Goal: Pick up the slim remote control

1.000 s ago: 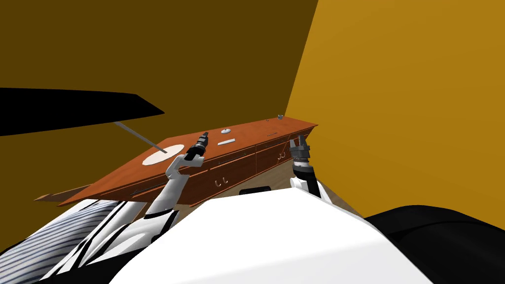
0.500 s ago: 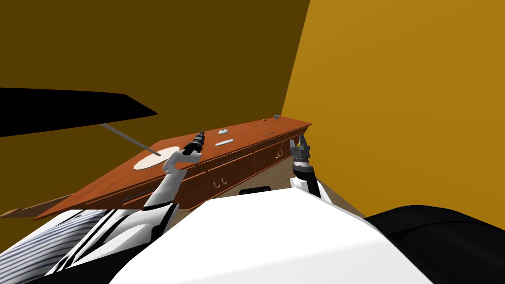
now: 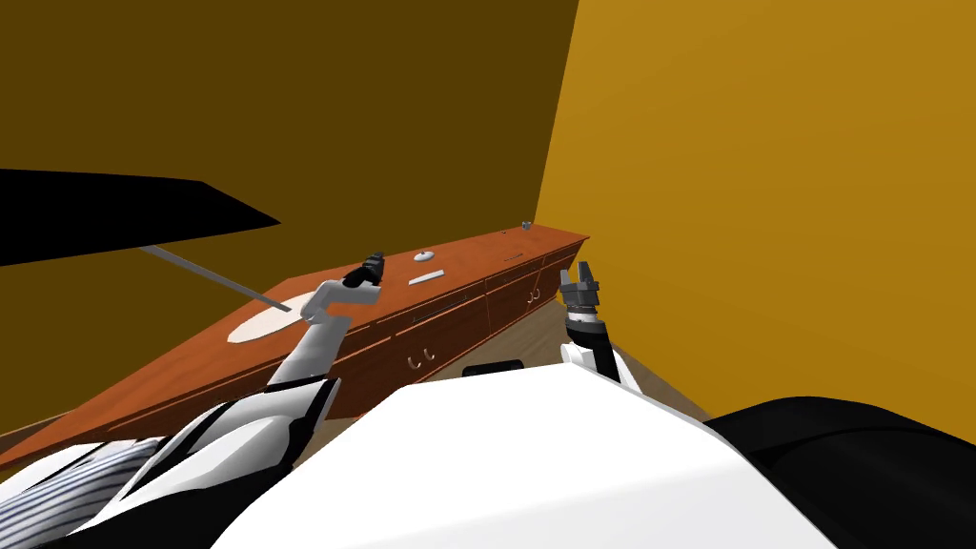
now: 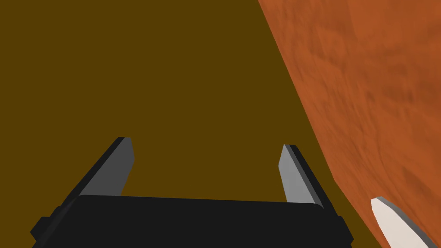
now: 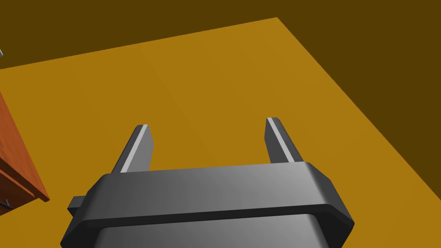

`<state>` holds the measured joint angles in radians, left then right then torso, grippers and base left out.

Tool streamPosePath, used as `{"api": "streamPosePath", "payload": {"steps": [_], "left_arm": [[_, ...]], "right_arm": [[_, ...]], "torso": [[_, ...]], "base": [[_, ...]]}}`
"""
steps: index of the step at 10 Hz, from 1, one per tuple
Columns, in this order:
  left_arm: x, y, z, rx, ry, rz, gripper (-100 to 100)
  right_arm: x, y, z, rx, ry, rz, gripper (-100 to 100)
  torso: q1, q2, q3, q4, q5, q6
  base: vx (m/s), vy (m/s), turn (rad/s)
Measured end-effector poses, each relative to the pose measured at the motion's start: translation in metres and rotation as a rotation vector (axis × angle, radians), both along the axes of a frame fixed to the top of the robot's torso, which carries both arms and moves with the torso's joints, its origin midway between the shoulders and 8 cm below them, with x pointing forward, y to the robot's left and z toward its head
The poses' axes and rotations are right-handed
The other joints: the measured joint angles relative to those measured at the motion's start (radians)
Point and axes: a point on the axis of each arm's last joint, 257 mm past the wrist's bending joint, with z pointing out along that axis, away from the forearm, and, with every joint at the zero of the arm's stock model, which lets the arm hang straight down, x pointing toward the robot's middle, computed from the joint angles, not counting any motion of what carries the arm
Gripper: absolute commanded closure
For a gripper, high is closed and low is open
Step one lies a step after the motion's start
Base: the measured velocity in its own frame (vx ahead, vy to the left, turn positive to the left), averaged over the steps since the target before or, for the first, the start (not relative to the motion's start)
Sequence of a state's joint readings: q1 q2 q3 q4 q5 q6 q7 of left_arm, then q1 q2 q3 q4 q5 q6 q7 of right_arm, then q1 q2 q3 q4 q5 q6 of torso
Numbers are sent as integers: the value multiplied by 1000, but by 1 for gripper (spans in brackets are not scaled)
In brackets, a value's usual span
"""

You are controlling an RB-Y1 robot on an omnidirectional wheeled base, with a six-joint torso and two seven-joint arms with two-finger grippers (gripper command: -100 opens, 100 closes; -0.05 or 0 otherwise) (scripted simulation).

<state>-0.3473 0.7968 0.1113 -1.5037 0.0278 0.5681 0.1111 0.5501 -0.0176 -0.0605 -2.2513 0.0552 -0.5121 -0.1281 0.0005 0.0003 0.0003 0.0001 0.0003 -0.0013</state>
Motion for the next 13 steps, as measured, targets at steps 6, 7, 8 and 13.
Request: {"api": "streamPosePath", "payload": {"steps": [6,7,8,13], "left_arm": [[-6,61,11,-50,81,161,-100],[-10,66,8,-59,98,182,-100],[-13,77,14,-73,105,213,-100],[-33,115,13,-149,183,342,-100]], "right_arm": [[0,0,0,0,0,0,0],[0,0,0,0,0,0,0],[0,0,0,0,0,0,0],[0,0,0,0,0,0,0]], "torso": [[0,0,0,0,0,0],[0,-1,0,0,0,0],[-1,-1,0,0,0,1],[0,-1,0,0,0,-1]], "base": [[-14,2,-106],[-11,-3,-209],[-14,3,-99],[-7,-3,-98]]}}
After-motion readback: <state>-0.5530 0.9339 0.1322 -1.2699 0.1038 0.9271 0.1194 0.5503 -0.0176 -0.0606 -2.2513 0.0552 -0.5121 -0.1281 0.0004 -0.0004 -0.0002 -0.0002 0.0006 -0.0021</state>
